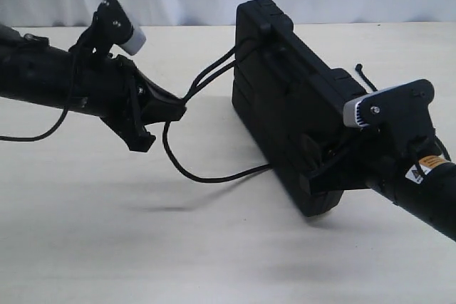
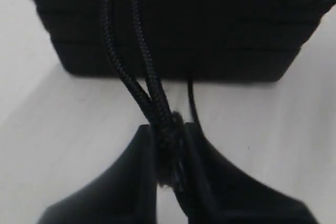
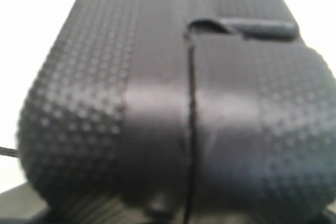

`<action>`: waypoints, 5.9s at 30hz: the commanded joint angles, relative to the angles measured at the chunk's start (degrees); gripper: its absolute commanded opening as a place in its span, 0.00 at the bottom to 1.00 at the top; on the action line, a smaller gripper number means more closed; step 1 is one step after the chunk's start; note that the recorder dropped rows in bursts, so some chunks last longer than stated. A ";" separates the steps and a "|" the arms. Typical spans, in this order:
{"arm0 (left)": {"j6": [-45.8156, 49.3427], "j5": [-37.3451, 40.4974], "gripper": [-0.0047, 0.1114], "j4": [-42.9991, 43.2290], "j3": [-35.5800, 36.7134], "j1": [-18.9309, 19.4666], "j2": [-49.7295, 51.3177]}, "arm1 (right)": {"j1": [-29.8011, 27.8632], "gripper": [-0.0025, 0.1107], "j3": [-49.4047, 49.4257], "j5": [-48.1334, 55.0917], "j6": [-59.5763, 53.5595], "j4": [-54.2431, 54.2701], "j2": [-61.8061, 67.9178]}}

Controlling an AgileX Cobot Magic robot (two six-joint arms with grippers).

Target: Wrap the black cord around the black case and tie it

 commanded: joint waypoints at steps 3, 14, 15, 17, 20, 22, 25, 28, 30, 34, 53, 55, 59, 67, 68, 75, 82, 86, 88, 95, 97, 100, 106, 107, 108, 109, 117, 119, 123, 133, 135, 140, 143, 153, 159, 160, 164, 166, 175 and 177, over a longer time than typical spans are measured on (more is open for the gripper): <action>4.52 12.03 0.04 -4.82 0.51 -0.13 -1.35 | 0.04 0.06 -0.07 0.67 -0.24 1.21 -0.41; -29.62 8.78 0.04 24.13 -5.94 -5.60 -1.35 | 0.04 0.06 -1.67 0.67 -9.77 1.68 -0.41; -33.67 8.78 0.04 27.13 -7.29 -6.70 -1.35 | 0.04 0.06 -1.83 0.67 -10.49 1.99 -0.41; -41.90 9.10 0.04 32.92 -10.66 -8.29 -1.35 | 0.04 0.06 -1.99 0.53 -10.81 1.99 -0.41; -45.85 11.63 0.04 34.90 -14.33 -8.84 -1.35 | 0.04 0.06 -1.99 0.67 -11.74 1.99 -0.41; -47.90 12.06 0.04 34.90 -15.36 -8.84 -1.35 | 0.04 0.06 -1.99 0.67 -12.54 1.99 -0.41; -49.07 13.00 0.04 34.90 -15.69 -8.84 -0.84 | 0.04 0.06 -1.99 0.67 -13.67 1.99 -0.41; -49.16 14.19 0.04 33.78 -15.69 -8.84 0.63 | 0.04 0.06 -1.99 0.67 -15.59 1.99 -0.41; -49.16 13.60 0.04 31.94 -15.69 -8.84 1.82 | 0.04 0.06 -1.99 0.91 -16.43 1.99 -0.41; -45.60 7.07 0.04 25.98 -15.69 -8.84 2.70 | 0.04 0.06 -1.77 3.05 -18.42 1.99 -0.41; -36.65 -2.00 0.04 22.79 -15.57 -8.84 5.97 | 22.95 0.06 -1.77 -13.83 -63.80 58.45 -0.41; -35.48 -2.00 0.04 21.46 -15.57 -8.84 7.19 | 23.76 0.06 -1.77 -11.65 -63.80 58.95 -0.41; -29.19 -2.17 0.04 16.44 -15.57 -9.87 8.22 | 23.85 0.06 -1.77 -4.27 -63.80 58.59 -0.41; -22.62 -6.78 0.04 13.71 -15.57 -14.97 8.58 | 23.85 0.14 -1.77 -3.56 -63.80 61.75 -0.41; -22.62 -7.48 0.04 13.71 -15.57 -15.09 8.58 | 23.85 0.18 -1.77 -3.56 -63.80 62.30 -0.41; -22.48 -10.55 0.04 13.71 -15.57 -15.20 8.58 | 23.85 0.66 -3.16 -3.59 -63.80 66.59 -0.41; -22.48 -11.09 0.04 13.71 -15.57 -15.20 8.58 | 24.00 0.81 -4.62 -0.01 -69.82 71.53 -1.41; -22.48 -11.33 0.04 13.71 -15.57 -15.20 8.58 | 24.00 0.81 -4.62 2.41 -69.29 71.53 -6.26; -22.48 -11.45 0.04 13.71 -15.57 -15.20 8.58 | 24.00 0.81 -4.62 2.41 -68.25 71.53 -10.11; -22.48 -11.45 0.04 13.71 -15.57 -15.20 8.58 | 24.00 0.81 -4.71 2.07 -62.11 71.53 -23.75; -22.48 -11.45 0.04 13.71 -15.57 -15.20 8.58 | 23.80 0.79 -5.61 1.95 -57.06 71.53 -26.99; -22.48 -10.81 0.04 13.71 -15.57 -15.20 8.58 | 22.20 0.72 -9.59 2.45 -57.02 71.53 -28.98; -22.48 -10.07 0.04 13.81 -15.57 -15.20 8.58 | 18.40 0.72 -21.03 2.08 -76.21 71.53 -24.81; -22.48 -10.07 0.04 13.81 -15.57 -15.20 8.58 | 17.94 0.72 -22.40 -3.41 -80.58 71.53 -23.53; -22.48 -10.07 0.04 13.81 -15.57 -15.20 8.58 | 17.42 0.72 -24.05 -10.83 -86.56 71.53 -21.95; -22.48 -10.07 0.04 13.81 -15.57 -15.20 8.58 | 16.74 0.72 -25.82 -18.99 -93.05 71.53 -20.04; -22.48 -9.48 0.04 13.70 -15.57 -15.20 8.58 | 3.44 0.42 -34.67 -44.59 -102.54 71.53 -7.16; -22.48 -8.89 0.04 13.70 -15.57 -15.20 8.58 | 3.23 0.22 -34.67 -38.74 -102.19 71.53 -7.04; -22.48 -8.32 0.04 13.70 -15.57 -15.20 8.58 | 0.49 0.06 -34.67 -18.90 -82.34 71.53 -13.13; -22.48 -8.11 0.04 13.70 -15.57 -15.20 8.58 | -33.78 0.06 -51.18 75.95 -1.92 -2.25 -1.60; -22.48 -7.19 0.04 13.70 -15.57 -15.20 8.58 | -34.18 0.06 -51.90 72.67 18.13 -16.72 0.52; -22.48 -7.53 0.04 13.70 -15.57 -15.20 8.58 | -31.27 0.06 -49.89 74.21 12.98 -9.76 4.83; -22.48 -7.53 0.04 13.70 -15.57 -15.20 8.58 | -28.61 0.14 -49.66 74.46 12.21 -8.76 7.74; -22.48 -7.65 0.04 13.70 -15.57 -15.20 8.58 | -25.29 0.50 -49.66 69.59 10.64 -3.42 14.47; -22.48 -8.04 0.04 13.58 -15.57 -15.20 8.58 | -25.29 0.50 -49.66 67.90 6.26 6.11 17.99; -22.48 -8.04 0.04 13.58 -15.57 -15.20 8.58 | -25.29 0.50 -49.66 67.90 5.11 8.02 18.74; -22.48 -8.47 0.04 13.58 -15.57 -15.20 8.58 | -25.29 0.46 -49.66 68.37 3.09 12.96 21.21; -22.48 -8.63 0.04 13.58 -15.57 -15.20 8.58 | -25.29 0.35 -49.66 68.62 2.99 13.76 21.50; -22.48 -10.75 0.25 13.83 -15.57 -15.20 8.58 | -25.29 0.06 -49.66 70.23 3.13 13.98 18.79; -22.48 -10.00 0.35 14.26 -15.57 -15.20 8.04 | -25.29 0.06 -49.66 70.23 3.13 13.98 17.68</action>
